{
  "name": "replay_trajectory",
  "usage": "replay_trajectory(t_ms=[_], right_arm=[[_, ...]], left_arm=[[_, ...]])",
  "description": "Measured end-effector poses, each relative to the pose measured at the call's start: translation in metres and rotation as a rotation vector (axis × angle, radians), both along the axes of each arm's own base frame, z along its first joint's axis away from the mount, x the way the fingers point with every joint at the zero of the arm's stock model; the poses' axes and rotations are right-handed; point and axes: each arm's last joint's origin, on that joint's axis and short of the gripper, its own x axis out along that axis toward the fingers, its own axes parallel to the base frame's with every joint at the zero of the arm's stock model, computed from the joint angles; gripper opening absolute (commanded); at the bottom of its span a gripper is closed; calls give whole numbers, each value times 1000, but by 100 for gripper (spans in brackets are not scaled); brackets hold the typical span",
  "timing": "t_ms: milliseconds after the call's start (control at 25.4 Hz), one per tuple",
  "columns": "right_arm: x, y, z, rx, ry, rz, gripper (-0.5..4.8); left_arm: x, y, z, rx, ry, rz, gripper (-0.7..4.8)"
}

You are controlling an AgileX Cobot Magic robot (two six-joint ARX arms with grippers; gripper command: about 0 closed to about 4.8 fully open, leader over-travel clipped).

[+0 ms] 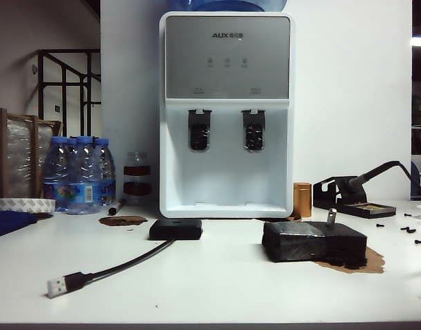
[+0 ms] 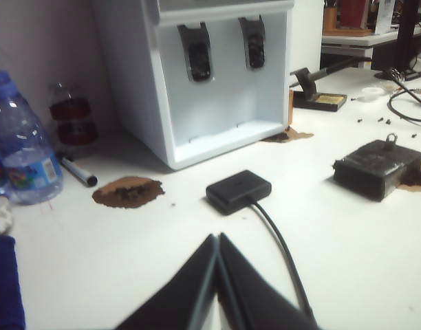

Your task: Take the USB flash drive out of the black sponge and insert it into the slot on top of the black USB adpator box.

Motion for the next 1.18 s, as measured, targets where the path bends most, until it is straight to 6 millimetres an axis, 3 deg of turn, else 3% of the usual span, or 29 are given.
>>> replay_trajectory(t_ms=[157, 630, 944, 1180], right_arm=[[-1, 1, 0, 18, 3, 50, -1], [-1, 2, 7, 52, -53, 81, -1], [-3, 3, 22, 96, -113, 95, 8], [-9, 3, 45, 100, -186, 99, 8]], left_arm=[[-2, 0, 10, -2, -40, -8, -5], [-3, 0, 15, -4, -61, -22, -5], [-15, -1, 58, -7, -197, -60, -5], [-32, -3, 97, -73, -251, -184, -5]])
